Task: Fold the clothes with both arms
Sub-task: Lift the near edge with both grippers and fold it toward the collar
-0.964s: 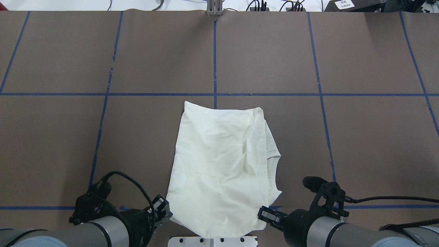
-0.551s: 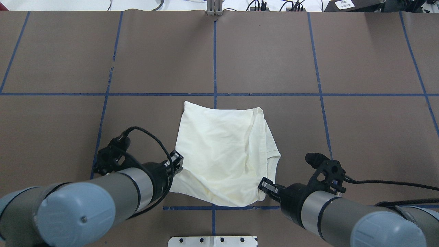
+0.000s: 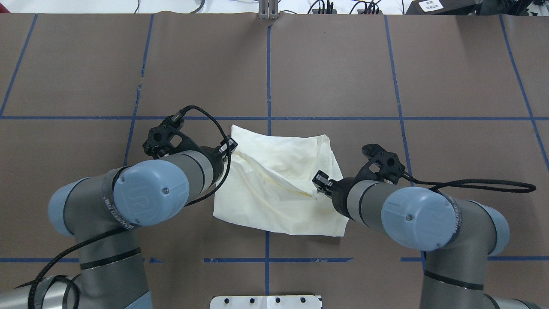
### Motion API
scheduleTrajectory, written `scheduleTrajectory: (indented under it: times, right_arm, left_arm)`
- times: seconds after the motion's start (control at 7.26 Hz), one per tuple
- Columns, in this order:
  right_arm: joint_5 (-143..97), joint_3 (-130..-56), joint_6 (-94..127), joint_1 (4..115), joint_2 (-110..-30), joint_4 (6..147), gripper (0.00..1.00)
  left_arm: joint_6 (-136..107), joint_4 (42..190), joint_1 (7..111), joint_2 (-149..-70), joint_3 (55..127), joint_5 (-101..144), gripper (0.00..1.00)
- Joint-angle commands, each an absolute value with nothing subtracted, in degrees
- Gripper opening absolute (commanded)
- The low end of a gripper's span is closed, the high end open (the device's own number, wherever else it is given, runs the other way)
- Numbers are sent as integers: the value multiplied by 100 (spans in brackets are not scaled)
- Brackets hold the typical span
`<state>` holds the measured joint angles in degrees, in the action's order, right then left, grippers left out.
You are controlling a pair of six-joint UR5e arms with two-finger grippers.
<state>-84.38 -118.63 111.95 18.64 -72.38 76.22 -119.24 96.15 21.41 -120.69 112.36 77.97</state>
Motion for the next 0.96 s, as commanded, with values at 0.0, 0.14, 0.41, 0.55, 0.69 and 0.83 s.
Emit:
scheduleTrajectory:
  times: [0.0, 0.14, 0.41, 0.55, 0.69, 0.83]
  right_arm:
    - [-8717, -11357, 10926, 2257, -6970, 7629, 0]
    - [-8832, -11260, 10733, 2433, -6961, 7620, 0]
    - [-8956, -10936, 10592, 2514, -6804, 7620, 0]
    - [-8965, -10673, 10251, 2627, -6646, 7611, 0]
    - [-8974, -10487, 10065, 2706, -6592, 7611, 29]
    - [-9087, -9937, 9881, 3116, -6209, 7463, 99]
  left_arm:
    - [-11874, 10097, 2372, -12399, 10366, 7778, 0]
    - [-11865, 10360, 2460, -12558, 10049, 7770, 0]
    - [-11874, 10878, 2505, -12612, 9574, 7752, 0]
    - [-11770, 11081, 2548, -12786, 9101, 7752, 0]
    - [-11525, 11257, 2662, -12805, 8827, 7752, 13]
    - [-11061, 11459, 2872, -12814, 8824, 7769, 60]
